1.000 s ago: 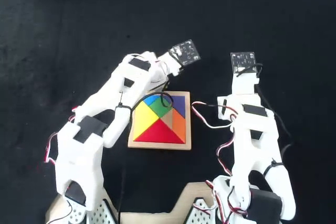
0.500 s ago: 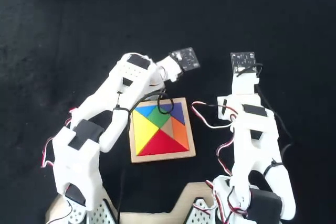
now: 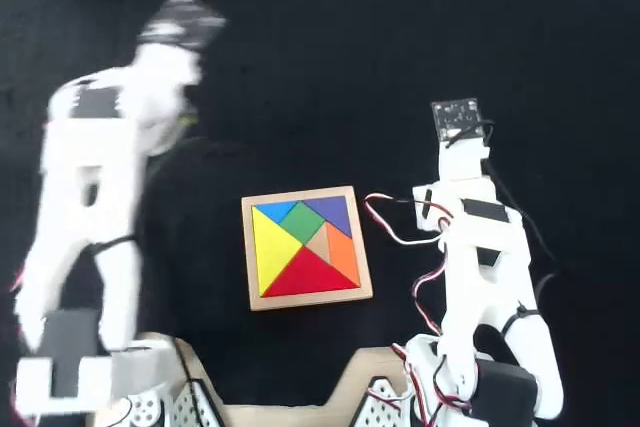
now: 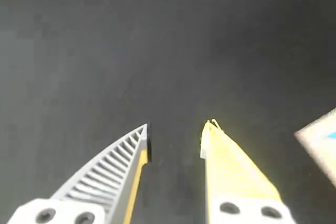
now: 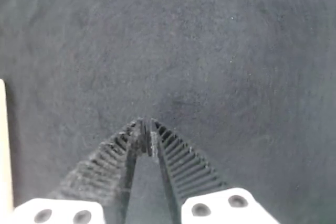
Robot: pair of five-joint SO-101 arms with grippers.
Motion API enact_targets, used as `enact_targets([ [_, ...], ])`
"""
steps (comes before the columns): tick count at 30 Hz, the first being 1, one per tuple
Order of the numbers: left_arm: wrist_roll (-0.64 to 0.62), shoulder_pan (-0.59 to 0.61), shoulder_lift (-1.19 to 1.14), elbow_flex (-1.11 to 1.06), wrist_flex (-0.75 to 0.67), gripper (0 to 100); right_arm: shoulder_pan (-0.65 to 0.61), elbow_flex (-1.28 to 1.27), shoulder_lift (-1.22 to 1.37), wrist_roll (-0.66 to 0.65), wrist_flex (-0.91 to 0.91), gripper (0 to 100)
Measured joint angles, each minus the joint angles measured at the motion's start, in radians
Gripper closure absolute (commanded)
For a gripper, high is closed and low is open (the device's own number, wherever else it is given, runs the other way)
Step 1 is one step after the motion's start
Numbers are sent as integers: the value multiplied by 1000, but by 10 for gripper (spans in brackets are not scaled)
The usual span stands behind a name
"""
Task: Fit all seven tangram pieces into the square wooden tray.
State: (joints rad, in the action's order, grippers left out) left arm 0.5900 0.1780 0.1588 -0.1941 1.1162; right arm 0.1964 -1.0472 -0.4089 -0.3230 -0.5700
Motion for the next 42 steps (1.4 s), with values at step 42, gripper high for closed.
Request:
enact_targets([
  [42, 822, 832, 69, -907, -428, 830, 497, 655, 706, -651, -566, 988],
])
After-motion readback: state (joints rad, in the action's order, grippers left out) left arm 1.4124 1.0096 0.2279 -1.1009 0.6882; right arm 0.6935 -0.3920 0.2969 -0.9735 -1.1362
